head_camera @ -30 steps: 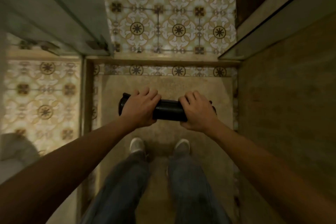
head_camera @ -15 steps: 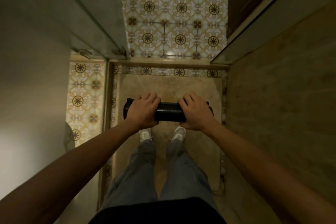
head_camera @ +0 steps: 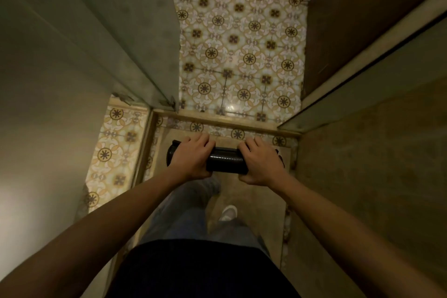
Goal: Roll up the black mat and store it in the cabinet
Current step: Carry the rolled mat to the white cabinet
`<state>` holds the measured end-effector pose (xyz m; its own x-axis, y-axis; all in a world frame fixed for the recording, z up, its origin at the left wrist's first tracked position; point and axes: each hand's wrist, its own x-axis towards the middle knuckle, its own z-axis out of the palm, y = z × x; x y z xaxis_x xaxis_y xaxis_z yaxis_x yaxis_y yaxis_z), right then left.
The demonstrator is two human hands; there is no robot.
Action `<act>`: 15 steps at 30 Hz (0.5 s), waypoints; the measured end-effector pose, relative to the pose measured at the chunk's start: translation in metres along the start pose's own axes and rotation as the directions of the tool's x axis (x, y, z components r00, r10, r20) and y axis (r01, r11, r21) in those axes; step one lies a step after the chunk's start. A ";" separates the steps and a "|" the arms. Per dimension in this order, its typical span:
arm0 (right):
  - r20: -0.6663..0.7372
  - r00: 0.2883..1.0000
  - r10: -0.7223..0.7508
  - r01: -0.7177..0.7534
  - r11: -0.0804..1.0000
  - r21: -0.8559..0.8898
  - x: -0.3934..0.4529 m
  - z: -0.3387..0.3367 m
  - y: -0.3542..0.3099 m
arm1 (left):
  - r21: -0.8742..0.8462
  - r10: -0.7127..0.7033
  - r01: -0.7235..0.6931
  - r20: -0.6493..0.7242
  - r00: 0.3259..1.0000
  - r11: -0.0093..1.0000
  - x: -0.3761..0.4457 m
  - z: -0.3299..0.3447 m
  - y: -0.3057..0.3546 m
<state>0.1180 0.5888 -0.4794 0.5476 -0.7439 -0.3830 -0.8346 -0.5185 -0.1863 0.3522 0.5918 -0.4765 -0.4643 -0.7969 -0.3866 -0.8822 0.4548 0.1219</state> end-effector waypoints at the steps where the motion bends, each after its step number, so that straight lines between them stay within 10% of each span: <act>1: -0.001 1.000 -0.010 0.010 1.000 -0.009 0.010 -0.006 0.007 | -0.005 -0.006 0.006 0.001 1.000 1.000 0.009 -0.004 -0.005; 15: 0.026 0.999 -0.034 0.035 0.997 -0.070 0.219 -0.134 0.130 | -0.092 -0.007 0.004 -0.038 0.999 0.996 0.208 -0.109 -0.141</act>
<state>0.1375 0.3026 -0.4663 0.5736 -0.7150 -0.3997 -0.8085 -0.5727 -0.1357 0.3715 0.3181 -0.4748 -0.4605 -0.8146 -0.3527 -0.8874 0.4135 0.2038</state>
